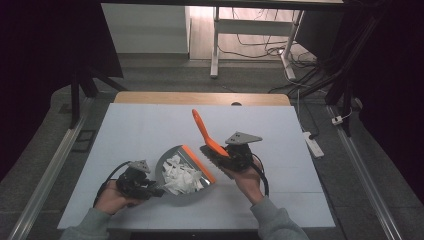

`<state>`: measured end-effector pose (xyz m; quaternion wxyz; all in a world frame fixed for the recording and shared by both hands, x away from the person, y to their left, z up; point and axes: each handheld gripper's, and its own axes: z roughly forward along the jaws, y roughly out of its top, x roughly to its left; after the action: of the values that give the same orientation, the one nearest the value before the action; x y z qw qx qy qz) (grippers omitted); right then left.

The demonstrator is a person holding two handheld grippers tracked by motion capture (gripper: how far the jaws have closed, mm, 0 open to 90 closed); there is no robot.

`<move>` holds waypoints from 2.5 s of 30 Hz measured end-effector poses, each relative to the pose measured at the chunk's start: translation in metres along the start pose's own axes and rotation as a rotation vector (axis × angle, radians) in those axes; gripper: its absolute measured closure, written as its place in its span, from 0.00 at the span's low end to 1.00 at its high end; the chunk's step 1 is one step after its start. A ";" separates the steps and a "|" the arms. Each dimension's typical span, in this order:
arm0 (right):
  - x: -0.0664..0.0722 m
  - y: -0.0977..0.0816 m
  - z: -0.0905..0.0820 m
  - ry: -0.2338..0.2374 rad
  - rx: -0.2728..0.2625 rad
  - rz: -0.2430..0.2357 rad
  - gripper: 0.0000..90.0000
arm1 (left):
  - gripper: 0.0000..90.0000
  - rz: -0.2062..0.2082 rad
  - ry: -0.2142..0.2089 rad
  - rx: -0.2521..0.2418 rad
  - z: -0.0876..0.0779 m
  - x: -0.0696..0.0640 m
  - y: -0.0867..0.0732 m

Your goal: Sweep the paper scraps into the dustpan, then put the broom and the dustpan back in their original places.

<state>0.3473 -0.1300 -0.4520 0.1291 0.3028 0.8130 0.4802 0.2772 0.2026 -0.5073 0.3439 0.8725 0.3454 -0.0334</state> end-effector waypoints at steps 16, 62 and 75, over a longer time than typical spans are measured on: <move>-0.021 -0.017 -0.045 -0.007 0.004 -0.003 0.78 | 0.68 -0.167 0.097 -0.167 -0.022 -0.003 -0.017; -0.057 -0.092 -0.069 0.045 0.187 0.244 0.78 | 0.68 -0.580 0.352 -0.272 -0.021 0.016 -0.057; -0.073 -0.095 -0.065 -0.041 0.264 0.202 0.66 | 0.68 -0.590 0.361 -0.231 -0.009 0.020 -0.053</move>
<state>0.3368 -0.2542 -0.5061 0.0560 0.4071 0.8318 0.3732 0.2579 0.2481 -0.5367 0.3495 0.6825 0.6389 0.0625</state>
